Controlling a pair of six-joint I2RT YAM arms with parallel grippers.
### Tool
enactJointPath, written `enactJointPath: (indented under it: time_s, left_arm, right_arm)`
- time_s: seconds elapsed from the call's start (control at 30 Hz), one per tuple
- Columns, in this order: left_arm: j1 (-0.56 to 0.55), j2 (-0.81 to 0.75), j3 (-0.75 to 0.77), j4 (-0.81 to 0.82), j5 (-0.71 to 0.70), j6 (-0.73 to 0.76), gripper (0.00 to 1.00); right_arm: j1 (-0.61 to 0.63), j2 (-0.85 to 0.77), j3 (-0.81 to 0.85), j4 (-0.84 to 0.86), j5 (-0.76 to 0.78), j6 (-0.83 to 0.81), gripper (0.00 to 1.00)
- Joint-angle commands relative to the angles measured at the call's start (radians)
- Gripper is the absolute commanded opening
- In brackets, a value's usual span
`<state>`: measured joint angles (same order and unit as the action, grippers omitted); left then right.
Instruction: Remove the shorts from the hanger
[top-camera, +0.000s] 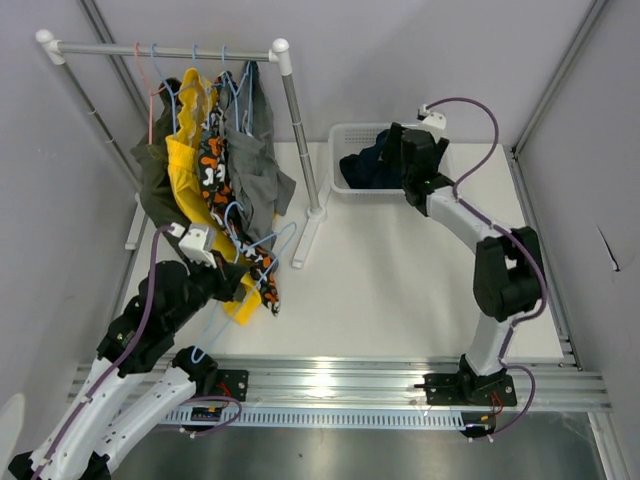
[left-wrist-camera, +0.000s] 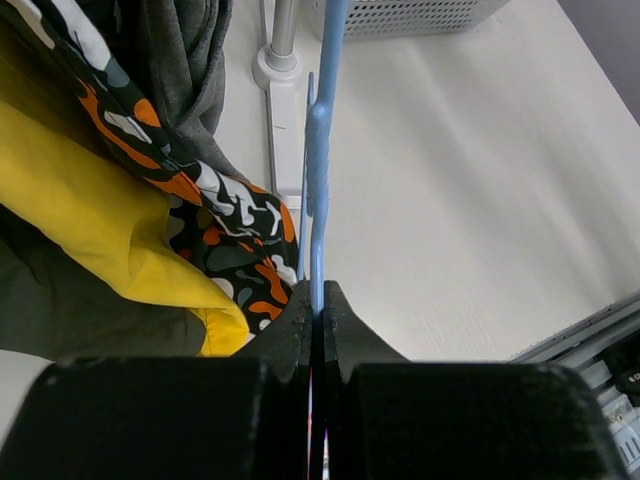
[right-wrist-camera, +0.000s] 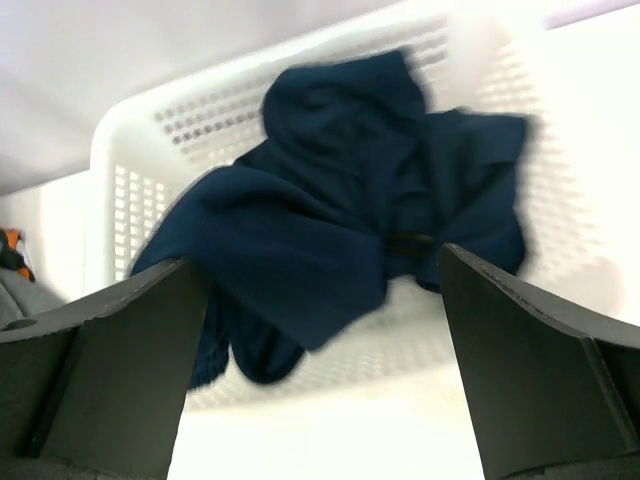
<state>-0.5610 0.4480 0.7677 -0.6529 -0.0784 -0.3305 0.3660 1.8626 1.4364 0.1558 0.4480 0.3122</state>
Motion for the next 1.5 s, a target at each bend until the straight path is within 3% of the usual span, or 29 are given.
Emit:
enactJointPath:
  time_s: [0.0, 0.2, 0.47, 0.6, 0.7, 0.73, 0.83, 0.93, 1.07, 1.1, 1.3, 1.47]
  left_arm:
    - [-0.007, 0.043, 0.073, 0.032, -0.023, 0.016, 0.00]
    - [-0.005, 0.190, 0.310, 0.050, -0.055, 0.041, 0.00]
    - [-0.007, 0.624, 0.735, 0.091, -0.161, 0.094, 0.00]
    - [-0.002, 0.834, 0.982, 0.090, -0.279, 0.160, 0.00]
    - [0.025, 1.035, 1.240, -0.026, -0.332, 0.186, 0.00]
    - [0.035, 1.081, 1.391, -0.051, -0.337, 0.188, 0.00]
    - [0.056, 1.218, 1.578, -0.166, -0.340, 0.185, 0.00]
    - [0.056, 1.204, 1.564, -0.211, -0.292, 0.141, 0.00]
    - [0.053, 0.971, 1.182, -0.096, -0.166, 0.122, 0.00]
    - [0.053, 0.892, 1.153, -0.091, -0.149, 0.120, 0.00]
    - [0.053, 0.747, 1.059, -0.205, -0.231, 0.146, 0.00]
    - [0.053, 0.762, 1.059, -0.206, -0.320, 0.182, 0.00]
  right_arm:
    - [0.001, -0.183, 0.004, -0.156, 0.106, -0.012, 0.99]
    - [0.033, -0.512, -0.201, -0.285, 0.089, 0.051, 0.99]
    - [0.203, -0.925, -0.594, -0.397, 0.038, 0.198, 1.00]
    - [0.358, -1.081, -0.665, -0.493, 0.078, 0.248, 0.99]
    - [0.407, -1.164, -0.673, -0.582, 0.107, 0.265, 0.99]
    - [0.412, -1.184, -0.671, -0.620, 0.115, 0.262, 1.00]
    - [0.412, -1.258, -0.666, -0.676, 0.130, 0.249, 0.99]
    - [0.410, -1.299, -0.669, -0.700, 0.145, 0.229, 0.99]
    - [0.410, -1.301, -0.694, -0.673, 0.120, 0.232, 0.99]
    - [0.410, -1.294, -0.699, -0.664, 0.118, 0.231, 0.99]
    - [0.410, -1.243, -0.705, -0.610, 0.104, 0.206, 0.99]
    - [0.410, -1.234, -0.703, -0.604, 0.098, 0.206, 0.99]
